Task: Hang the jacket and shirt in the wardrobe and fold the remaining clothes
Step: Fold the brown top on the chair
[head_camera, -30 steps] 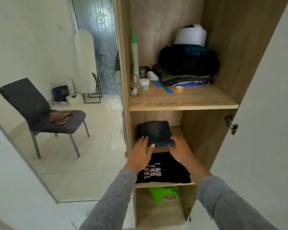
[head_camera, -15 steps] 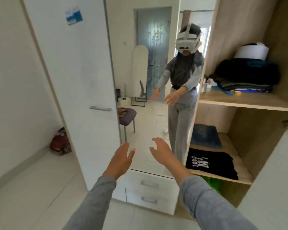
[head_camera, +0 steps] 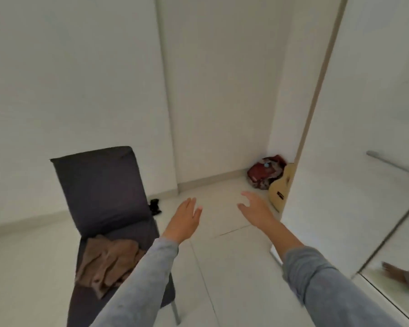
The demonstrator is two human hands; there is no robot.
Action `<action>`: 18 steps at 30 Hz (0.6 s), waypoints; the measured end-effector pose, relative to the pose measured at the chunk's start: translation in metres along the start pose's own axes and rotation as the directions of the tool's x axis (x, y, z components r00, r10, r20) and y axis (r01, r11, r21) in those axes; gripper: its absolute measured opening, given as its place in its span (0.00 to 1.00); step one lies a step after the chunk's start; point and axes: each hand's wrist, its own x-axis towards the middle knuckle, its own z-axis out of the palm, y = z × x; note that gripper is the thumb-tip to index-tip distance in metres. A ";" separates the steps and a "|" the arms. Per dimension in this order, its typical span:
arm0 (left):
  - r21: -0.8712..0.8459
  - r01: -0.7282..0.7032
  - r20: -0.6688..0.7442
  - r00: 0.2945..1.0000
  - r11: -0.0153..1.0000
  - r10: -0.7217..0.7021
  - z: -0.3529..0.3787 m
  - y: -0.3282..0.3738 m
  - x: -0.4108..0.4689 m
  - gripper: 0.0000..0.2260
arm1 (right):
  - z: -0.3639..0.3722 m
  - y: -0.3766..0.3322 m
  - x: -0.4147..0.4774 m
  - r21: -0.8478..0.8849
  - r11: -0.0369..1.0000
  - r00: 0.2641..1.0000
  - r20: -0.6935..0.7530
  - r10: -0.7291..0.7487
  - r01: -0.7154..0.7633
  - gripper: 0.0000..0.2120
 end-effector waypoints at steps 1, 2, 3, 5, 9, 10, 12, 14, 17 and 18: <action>0.004 0.040 -0.018 0.999 0.999 -0.040 -0.013 -0.019 0.004 0.24 | 0.014 -0.012 0.016 -0.005 1.000 0.999 0.039 -0.030 0.031 0.23; 0.008 0.085 -0.039 0.996 0.996 -0.084 -0.030 -0.044 0.010 0.24 | 0.032 -0.030 0.036 -0.004 0.998 0.995 0.078 -0.064 0.064 0.23; 0.014 0.121 -0.058 0.991 0.993 -0.120 -0.042 -0.063 0.014 0.24 | 0.046 -0.042 0.052 -0.003 0.996 0.991 0.107 -0.084 0.084 0.24; 0.026 0.207 -0.087 0.975 0.978 -0.204 -0.068 -0.104 0.020 0.24 | 0.077 -0.069 0.085 0.017 0.993 0.979 0.163 -0.119 0.118 0.24; -0.005 0.398 -0.128 0.910 0.917 -0.395 -0.103 -0.185 0.027 0.25 | 0.140 -0.116 0.138 0.039 0.984 0.941 0.288 -0.177 0.173 0.23; -0.003 0.419 -0.151 0.898 0.908 -0.414 -0.107 -0.196 0.026 0.25 | 0.151 -0.121 0.144 0.037 0.984 0.936 0.303 -0.180 0.177 0.23; -0.032 0.487 -0.161 0.860 0.873 -0.485 -0.115 -0.231 0.024 0.23 | 0.189 -0.137 0.163 0.042 0.982 0.913 0.365 -0.184 0.182 0.22; -0.061 0.528 -0.138 0.836 0.847 -0.531 -0.113 -0.268 0.019 0.21 | 0.224 -0.147 0.173 0.041 0.984 0.882 0.438 -0.173 0.173 0.22; -0.082 0.609 -0.059 0.787 0.789 -0.614 -0.105 -0.328 0.018 0.18 | 0.275 -0.152 0.186 0.024 0.989 0.852 0.504 -0.138 0.146 0.21; -0.095 0.632 -0.036 0.770 0.769 -0.637 -0.101 -0.338 0.019 0.17 | 0.283 -0.151 0.187 0.010 0.991 0.849 0.514 -0.123 0.137 0.21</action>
